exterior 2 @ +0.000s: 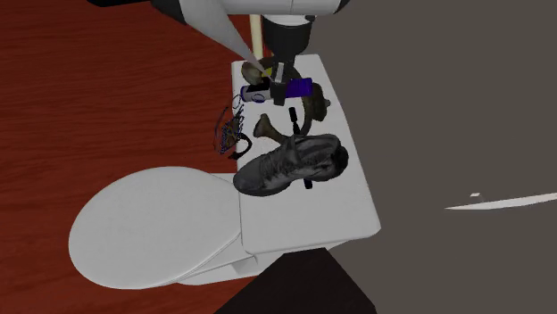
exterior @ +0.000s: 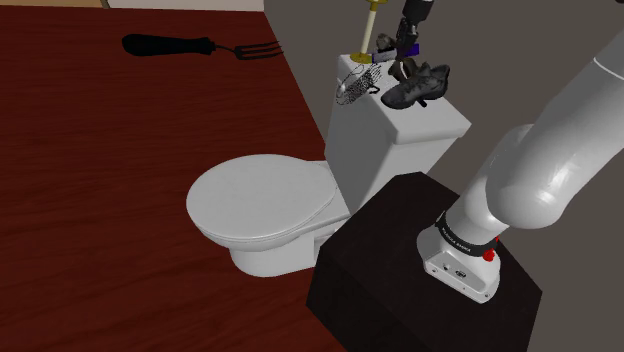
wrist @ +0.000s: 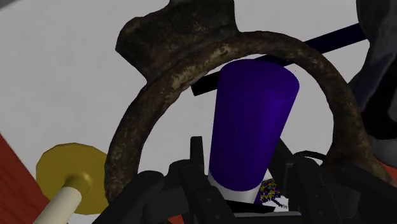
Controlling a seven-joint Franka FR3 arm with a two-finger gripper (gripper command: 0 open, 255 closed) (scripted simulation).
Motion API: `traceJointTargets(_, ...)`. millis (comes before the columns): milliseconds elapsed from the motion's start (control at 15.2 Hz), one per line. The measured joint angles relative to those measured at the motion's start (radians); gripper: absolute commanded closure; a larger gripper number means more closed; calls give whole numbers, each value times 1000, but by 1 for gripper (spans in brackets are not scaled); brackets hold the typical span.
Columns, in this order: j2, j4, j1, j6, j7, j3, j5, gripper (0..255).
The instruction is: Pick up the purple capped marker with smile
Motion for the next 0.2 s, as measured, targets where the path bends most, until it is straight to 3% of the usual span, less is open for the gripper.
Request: traceJointTargets(198,-10,25,1,-32,6,2,-8,255)
